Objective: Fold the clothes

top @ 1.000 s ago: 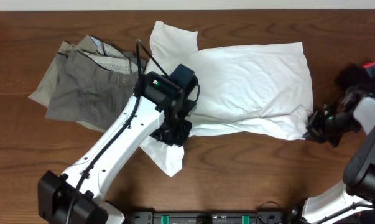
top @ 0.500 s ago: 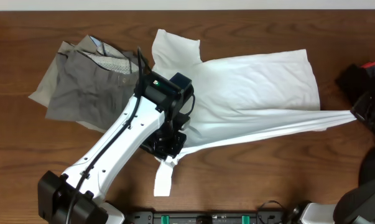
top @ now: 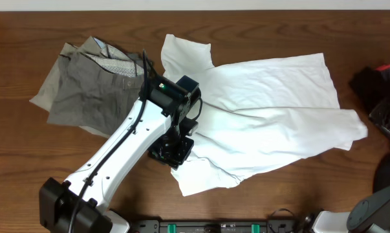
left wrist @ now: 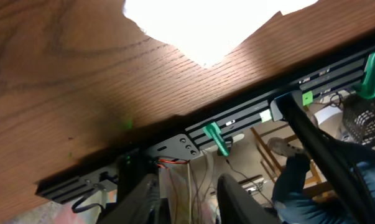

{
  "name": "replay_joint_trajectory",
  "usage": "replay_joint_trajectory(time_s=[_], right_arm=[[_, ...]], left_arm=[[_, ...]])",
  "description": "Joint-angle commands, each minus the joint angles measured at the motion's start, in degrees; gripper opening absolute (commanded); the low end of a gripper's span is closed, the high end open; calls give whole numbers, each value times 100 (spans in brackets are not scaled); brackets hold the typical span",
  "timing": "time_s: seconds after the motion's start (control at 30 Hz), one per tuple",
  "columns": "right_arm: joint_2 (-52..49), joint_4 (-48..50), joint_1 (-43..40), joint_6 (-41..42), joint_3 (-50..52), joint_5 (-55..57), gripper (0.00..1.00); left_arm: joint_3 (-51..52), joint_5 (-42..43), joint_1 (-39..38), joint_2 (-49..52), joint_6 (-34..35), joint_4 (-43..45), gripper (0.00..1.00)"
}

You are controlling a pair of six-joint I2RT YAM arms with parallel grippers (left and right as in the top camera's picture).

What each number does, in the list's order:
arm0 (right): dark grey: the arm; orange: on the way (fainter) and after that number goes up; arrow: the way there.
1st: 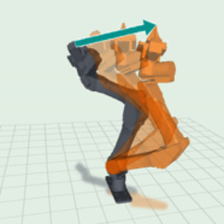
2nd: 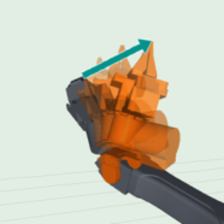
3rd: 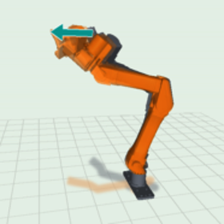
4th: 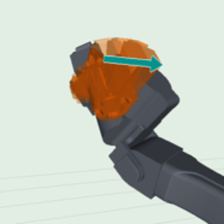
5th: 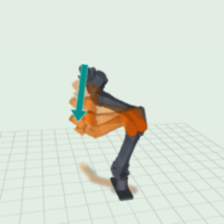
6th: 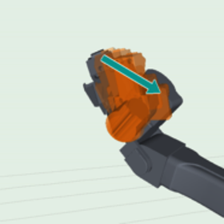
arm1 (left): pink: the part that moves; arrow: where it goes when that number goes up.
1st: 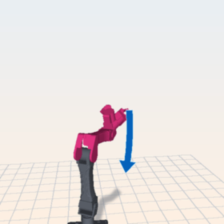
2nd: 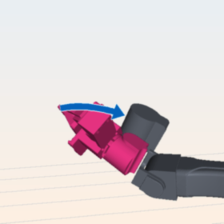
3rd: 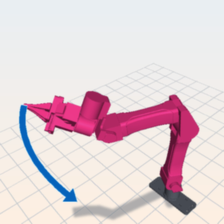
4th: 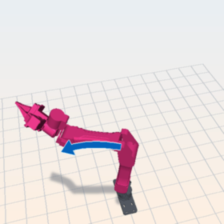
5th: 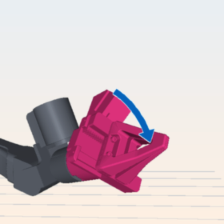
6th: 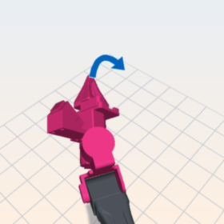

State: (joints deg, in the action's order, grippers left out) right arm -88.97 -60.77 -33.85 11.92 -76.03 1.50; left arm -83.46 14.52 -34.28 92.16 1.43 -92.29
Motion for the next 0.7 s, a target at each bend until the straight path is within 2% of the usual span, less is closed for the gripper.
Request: replay_joint_trajectory(time_s=[0.0, 0.07, 0.13, 0.2, 0.3, 0.33, 0.5, 0.67], right_arm=[[-17, 24, -33, 24, -61, -7, 58], [-17, 52, -33, 24, -61, -214, 58], [-17, 116, -22, -35, -61, -737, 58], [-17, 225, 22, -358, -59, -1502, 57], [-17, 317, 188, -1008, -59, -2614, 59], [-17, 315, 275, -1075, -59, -2726, 61], [-17, 358, 715, -1209, -59, -2693, 66], [-17, 426, 960, -1200, -59, -2483, 69]], left_arm=[[0, -166, 13, -7, -31, -76, 41], [4, -234, 13, -4, -33, 223, 47], [50, -229, 13, -4, -24, 662, 49], [188, -229, 13, 0, -24, 1058, 49], [605, -227, 13, 52, 79, 1613, 57], [769, -227, 13, 76, 122, 1784, 61], [1674, -229, 35, 208, 387, 2715, 67], [2371, -232, 52, 219, 538, 3486, 68]])
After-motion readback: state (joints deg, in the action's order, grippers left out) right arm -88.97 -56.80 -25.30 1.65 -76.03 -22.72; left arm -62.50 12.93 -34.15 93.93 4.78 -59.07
